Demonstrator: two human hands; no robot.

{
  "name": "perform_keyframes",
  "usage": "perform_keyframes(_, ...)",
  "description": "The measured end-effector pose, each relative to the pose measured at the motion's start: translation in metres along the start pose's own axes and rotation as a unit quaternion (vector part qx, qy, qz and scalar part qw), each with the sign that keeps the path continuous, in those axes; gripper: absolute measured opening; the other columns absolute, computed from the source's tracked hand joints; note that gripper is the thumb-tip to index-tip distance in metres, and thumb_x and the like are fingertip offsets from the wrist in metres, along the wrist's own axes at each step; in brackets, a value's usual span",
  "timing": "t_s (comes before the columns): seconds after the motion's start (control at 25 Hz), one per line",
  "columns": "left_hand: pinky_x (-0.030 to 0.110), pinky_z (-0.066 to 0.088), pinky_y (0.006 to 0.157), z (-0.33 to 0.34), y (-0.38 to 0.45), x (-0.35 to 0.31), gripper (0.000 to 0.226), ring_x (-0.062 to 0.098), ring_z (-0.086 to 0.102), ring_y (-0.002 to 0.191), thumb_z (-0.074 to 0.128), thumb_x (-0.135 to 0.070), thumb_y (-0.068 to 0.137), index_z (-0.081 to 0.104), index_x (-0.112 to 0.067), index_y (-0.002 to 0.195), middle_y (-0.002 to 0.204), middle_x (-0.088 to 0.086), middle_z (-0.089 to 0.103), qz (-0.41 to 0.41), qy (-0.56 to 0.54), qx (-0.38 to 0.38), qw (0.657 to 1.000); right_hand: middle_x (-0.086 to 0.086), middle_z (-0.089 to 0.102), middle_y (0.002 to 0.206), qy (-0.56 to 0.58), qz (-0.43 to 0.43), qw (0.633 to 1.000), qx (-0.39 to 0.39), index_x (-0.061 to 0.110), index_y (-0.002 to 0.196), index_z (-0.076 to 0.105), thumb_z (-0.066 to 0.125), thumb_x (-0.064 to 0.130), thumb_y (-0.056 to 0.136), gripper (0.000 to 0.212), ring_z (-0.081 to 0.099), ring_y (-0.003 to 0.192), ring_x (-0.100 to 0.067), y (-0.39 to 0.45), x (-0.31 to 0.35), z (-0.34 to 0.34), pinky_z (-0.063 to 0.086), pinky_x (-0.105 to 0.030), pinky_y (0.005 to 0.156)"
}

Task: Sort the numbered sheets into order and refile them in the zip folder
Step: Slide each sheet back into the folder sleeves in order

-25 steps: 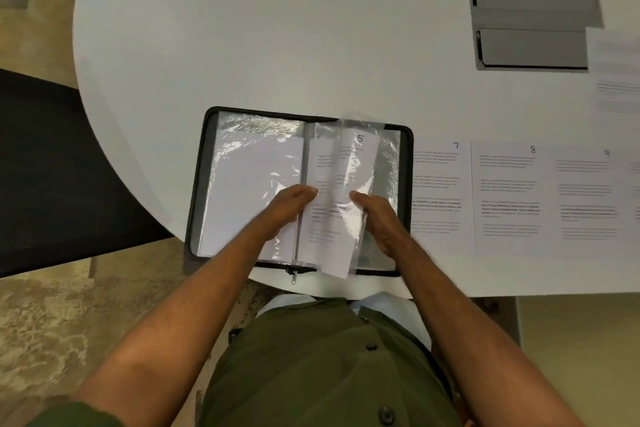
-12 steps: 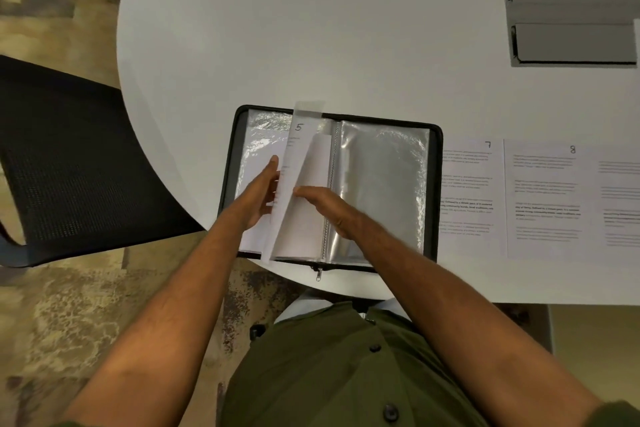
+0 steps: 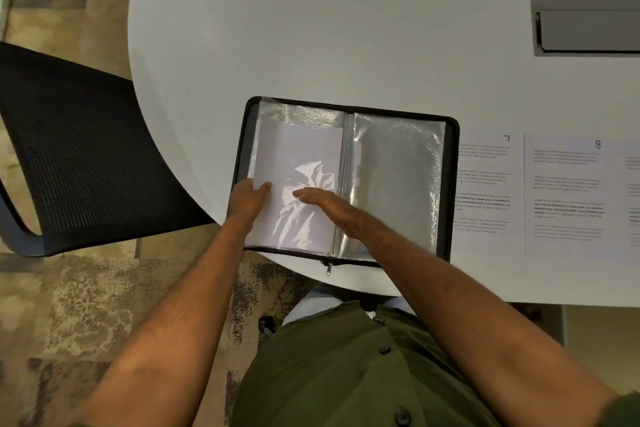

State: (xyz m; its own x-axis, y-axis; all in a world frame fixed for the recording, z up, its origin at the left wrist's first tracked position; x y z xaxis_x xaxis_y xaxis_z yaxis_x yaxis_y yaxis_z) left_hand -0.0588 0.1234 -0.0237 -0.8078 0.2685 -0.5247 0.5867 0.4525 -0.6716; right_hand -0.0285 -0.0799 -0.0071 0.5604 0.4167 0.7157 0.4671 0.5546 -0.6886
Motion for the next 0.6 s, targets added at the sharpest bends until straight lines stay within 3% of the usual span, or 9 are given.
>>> perform_keyframes(0.12,0.034,0.047,0.077,0.003,0.007,0.016,0.026,0.026,0.059,0.094,0.057,-0.025,0.099,0.065,-0.006,0.115,0.112,0.008,0.064,0.008,0.092,-0.057,0.994,-0.003,0.041,0.161,-0.041,0.001,0.999,-0.009,0.018,0.147,0.054,0.051,0.026,0.106,0.041,0.037,0.145,-0.017,0.004,-0.007,-0.004,0.028,-0.030,0.113)
perform_keyframes(0.24,0.044,0.058,0.077,0.008,0.011,0.025,0.022,0.032,0.063,0.096,0.060,-0.021,0.093,0.064,-0.005,0.107,0.114,0.012,0.064,0.015,0.166,-0.096,0.981,0.000,0.039,0.162,-0.125,-0.019,0.991,-0.044,0.023,0.144,0.056,0.056,0.028,0.103,0.041,0.036,0.148,-0.017,0.001,-0.021,-0.014,0.029,-0.030,0.116)
perform_keyframes(0.32,0.051,0.057,0.087,0.015,0.005,0.026,0.037,0.035,0.060,0.111,0.068,-0.021,0.092,0.057,-0.007,0.124,0.127,0.014,0.058,0.018,0.205,-0.120,0.971,-0.001,0.044,0.158,-0.210,-0.055,0.971,-0.099,0.022,0.141,0.057,0.058,0.025,0.101,0.040,0.037,0.146,-0.017,-0.007,-0.033,-0.024,0.029,-0.028,0.114)
perform_keyframes(0.44,0.051,0.042,0.105,0.028,-0.012,0.026,0.074,0.035,0.043,0.132,0.077,-0.023,0.084,0.037,-0.010,0.145,0.145,0.015,0.042,0.061,0.292,-0.172,0.939,-0.003,0.051,0.148,-0.253,-0.090,0.943,-0.195,0.018,0.136,0.057,0.056,0.015,0.097,0.040,0.043,0.138,-0.021,-0.025,-0.053,-0.041,0.036,-0.035,0.114)
perform_keyframes(0.52,0.051,0.035,0.109,0.040,-0.017,0.025,0.078,0.037,0.037,0.137,0.077,-0.027,0.082,0.036,-0.012,0.147,0.152,0.015,0.036,0.117,0.334,-0.154,0.923,-0.004,0.053,0.144,-0.273,-0.093,0.928,-0.238,0.015,0.136,0.056,0.054,0.011,0.095,0.042,0.046,0.133,-0.024,-0.039,-0.064,-0.054,0.042,-0.039,0.110)
perform_keyframes(0.6,0.053,0.041,0.104,0.059,-0.018,0.019,0.063,0.040,0.043,0.130,0.073,-0.031,0.084,0.044,-0.013,0.137,0.144,0.016,0.043,0.193,0.355,-0.080,0.911,-0.007,0.051,0.144,-0.283,-0.070,0.920,-0.262,0.012,0.139,0.054,0.054,0.009,0.094,0.045,0.045,0.132,-0.026,-0.055,-0.075,-0.069,0.043,-0.041,0.109)
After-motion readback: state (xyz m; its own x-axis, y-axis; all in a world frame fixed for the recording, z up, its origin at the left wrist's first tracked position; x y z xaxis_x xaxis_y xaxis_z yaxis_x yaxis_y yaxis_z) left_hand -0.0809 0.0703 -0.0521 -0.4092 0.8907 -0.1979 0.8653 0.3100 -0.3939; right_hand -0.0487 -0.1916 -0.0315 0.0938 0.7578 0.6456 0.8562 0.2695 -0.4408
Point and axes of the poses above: each hand's wrist, its own y-axis towards the middle knuckle, its own z-axis out of the palm, x = y × z, the point moved 1 cm from there along y, towards the middle knuckle
